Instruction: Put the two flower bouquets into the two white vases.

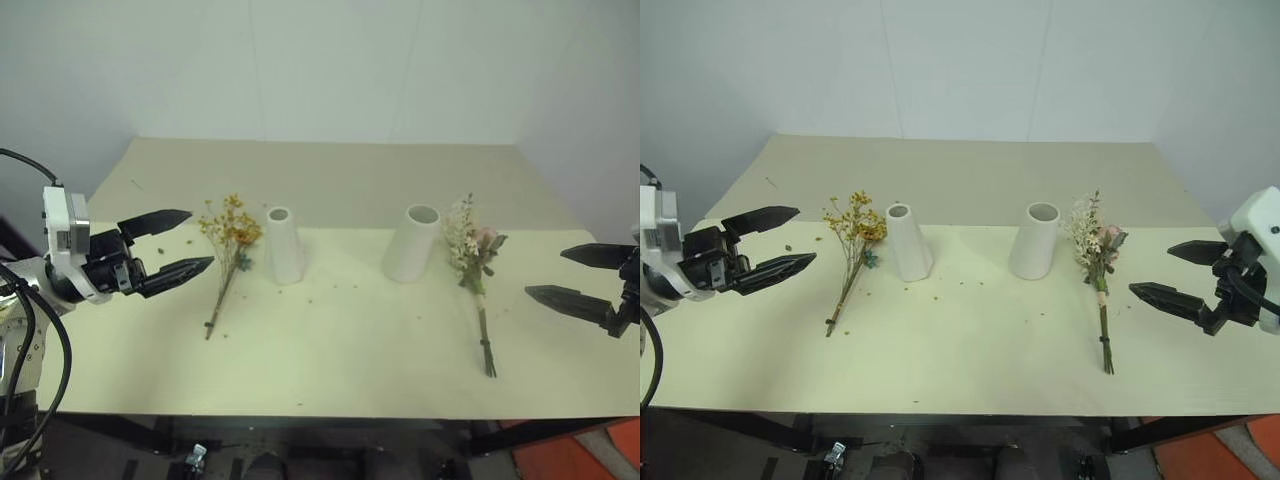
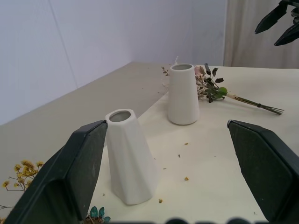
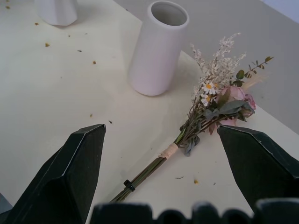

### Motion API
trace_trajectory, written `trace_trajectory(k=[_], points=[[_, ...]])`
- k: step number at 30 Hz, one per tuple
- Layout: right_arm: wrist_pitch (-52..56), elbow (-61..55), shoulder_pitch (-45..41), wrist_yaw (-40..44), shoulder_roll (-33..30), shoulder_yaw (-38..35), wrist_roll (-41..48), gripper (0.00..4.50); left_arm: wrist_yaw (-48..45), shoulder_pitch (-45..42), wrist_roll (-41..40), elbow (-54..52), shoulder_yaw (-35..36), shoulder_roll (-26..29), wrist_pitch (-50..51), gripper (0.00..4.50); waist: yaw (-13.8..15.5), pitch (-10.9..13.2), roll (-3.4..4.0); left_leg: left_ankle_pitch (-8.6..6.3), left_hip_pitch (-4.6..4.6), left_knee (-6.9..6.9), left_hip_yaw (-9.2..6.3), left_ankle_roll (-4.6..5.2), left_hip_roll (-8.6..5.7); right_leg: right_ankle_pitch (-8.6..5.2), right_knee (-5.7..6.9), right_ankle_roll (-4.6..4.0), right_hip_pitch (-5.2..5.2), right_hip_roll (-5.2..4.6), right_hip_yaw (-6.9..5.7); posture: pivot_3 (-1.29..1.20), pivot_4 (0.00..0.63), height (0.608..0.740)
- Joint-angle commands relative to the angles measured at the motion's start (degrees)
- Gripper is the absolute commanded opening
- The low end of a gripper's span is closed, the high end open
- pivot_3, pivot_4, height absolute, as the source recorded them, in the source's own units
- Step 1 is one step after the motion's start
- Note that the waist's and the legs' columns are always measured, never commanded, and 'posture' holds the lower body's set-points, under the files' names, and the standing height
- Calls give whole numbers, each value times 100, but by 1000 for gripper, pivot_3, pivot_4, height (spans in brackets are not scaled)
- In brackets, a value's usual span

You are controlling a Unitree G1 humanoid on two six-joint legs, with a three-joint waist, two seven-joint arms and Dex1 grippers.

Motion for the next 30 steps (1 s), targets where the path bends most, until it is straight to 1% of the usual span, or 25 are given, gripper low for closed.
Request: trace_trajectory(k=[1, 8, 11, 13, 15, 17, 18, 20, 22, 25, 27, 30], points=[[10, -51, -99, 79, -87, -241, -134, 4500, 56, -138, -17, -124, -9, -10, -81, 4487, -3, 0, 0, 0, 0, 0, 0, 0, 0, 0, 0, 0, 0, 0, 0, 0, 150, 740], [250, -277, -143, 2, 85, -276, -22, 4500, 86, -335, 21, -8, -122, -20, -74, 4487, -17, 0, 0, 0, 2, 0, 0, 0, 1, 0, 2, 0, -1, 1, 0, 0, 150, 740], [282, -430, -373, -218, 240, -14, 167, 4500, 533, -363, 204, -128, -197, -45, 63, 4487, -23, 0, 0, 0, 2, 0, 0, 0, 0, 0, 1, 0, 1, 1, 1, 0, 150, 740], [266, -469, -729, -421, 348, 300, 326, 4500, 957, -318, 316, -352, -264, 76, 422, 4487, -51, 0, 0, 0, 1, 0, 0, 0, 0, 0, 1, 0, 0, 1, 1, 0, 150, 740], [371, -432, -1475, -879, 671, 897, 670, 4500, 1540, -262, 430, -609, -300, 272, 1062, 4487, -89, 0, -2, 0, 1, 0, -1, 0, 1, 1, 2, 1, 0, 1, 1, 0, 150, 740], [448, -452, -2052, -1207, 979, 1552, 740, 4500, 2239, -207, 522, -917, -246, 331, 1676, 4487, -144, 0, -2, 0, 5, 0, -2, 0, 0, 1, 4, 1, 1, 1, 3, 0, 150, 740], [458, -486, -2257, -1294, 1099, 1872, 714, 4500, 2636, -163, 595, -1129, -232, 338, 2003, 4487, -169, 0, -2, 0, 5, 0, -2, 0, 1, 1, 5, 1, 1, 2, 2, 0, 150, 740], [444, -566, -2565, -1352, 1287, 2396, 688, 4500, 3330, 94, 968, -1671, -256, 298, 2291, 4487, -175, 1, -1, 0, 2, -1, -3, 0, 0, 1, 5, 2, -3, 1, 3, 0, 150, 740], [442, -605, -2827, -1393, 1425, 2802, 657, 4500, 3698, 152, 867, -1905, -205, 277, 2919, 4487, -169, 2, 1, 0, -4, -4, -4, 0, 0, 0, 4, 2, -10, 1, 3, 0, 150, 740], [464, -566, -3184, -1357, 1568, 3205, 683, 4500, 4372, -338, 666, -1770, -211, 58, 4201, 4487, -127, 3, 1, 0, -7, -3, -7, 0, -2, 1, 11, 2, -15, 1, 1, 0, 150, 740], [432, -483, -3336, -1253, 1594, 3389, 633, 4500, 4789, -784, 776, -1633, -439, -84, 5084, 4487, -74, 2, 0, 0, -4, 1, -11, 0, -3, 0, 14, 3, -9, 2, -5, 0, 150, 740], [401, -359, -3529, -1142, 1609, 3606, 545, 4500, 5100, -1343, 887, -1509, -719, -271, 6071, 4487, -66, 2, -1, 0, 0, 3, -12, 0, -7, 1, 9, 4, -2, 0, -6, 0, 150, 740]])
